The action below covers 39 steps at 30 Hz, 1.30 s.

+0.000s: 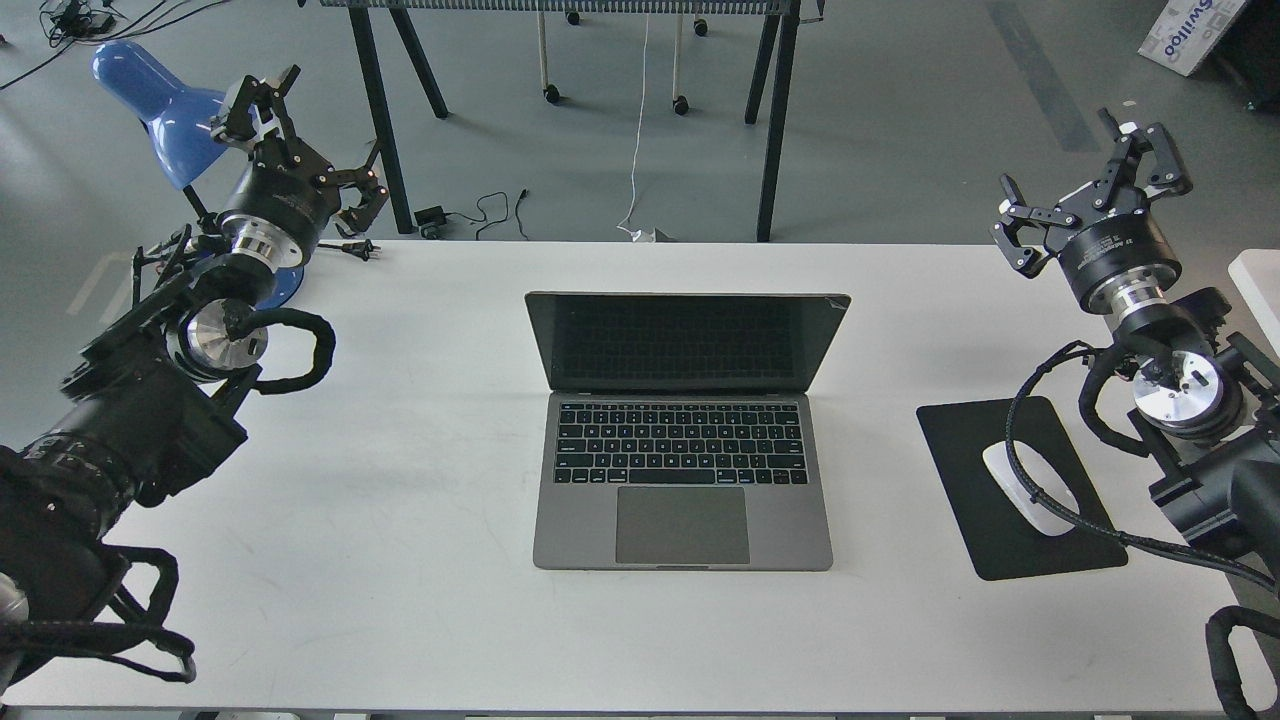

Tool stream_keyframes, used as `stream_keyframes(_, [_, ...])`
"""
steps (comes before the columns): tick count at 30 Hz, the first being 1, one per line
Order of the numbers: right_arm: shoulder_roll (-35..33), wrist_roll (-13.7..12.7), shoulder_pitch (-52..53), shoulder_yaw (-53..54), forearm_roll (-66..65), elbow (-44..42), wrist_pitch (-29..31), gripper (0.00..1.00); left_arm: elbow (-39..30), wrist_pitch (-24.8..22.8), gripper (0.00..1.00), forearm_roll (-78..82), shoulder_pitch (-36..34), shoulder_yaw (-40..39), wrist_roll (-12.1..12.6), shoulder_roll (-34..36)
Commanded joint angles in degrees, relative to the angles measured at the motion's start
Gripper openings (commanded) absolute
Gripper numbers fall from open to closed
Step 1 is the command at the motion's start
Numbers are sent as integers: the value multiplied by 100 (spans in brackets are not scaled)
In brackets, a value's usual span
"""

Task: Close notebook with right arm
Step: 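Lift the right gripper off the mouse pad toward the laptop, then move the right gripper above the laptop screen's top edge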

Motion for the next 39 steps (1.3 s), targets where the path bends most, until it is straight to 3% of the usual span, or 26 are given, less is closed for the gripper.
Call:
stream_keyframes(1, [3,1,-14,-34,-2,9,2,100,-2,0,100,0,-8,10,-8,-10])
stream_keyframes(10, [-14,-25,117,-306,-37,18,11,100,7,0,100,0,0,-7,-88,-1])
stream_keyframes(26, [609,-26,1260,-2354,-99,-307,-262,100,7,0,100,0,0,1,-79,-1])
stream_keyframes(39, [750,-69,1252,-2873,-169,60,-235,100,7,0,100,9,0,19,-79,-1])
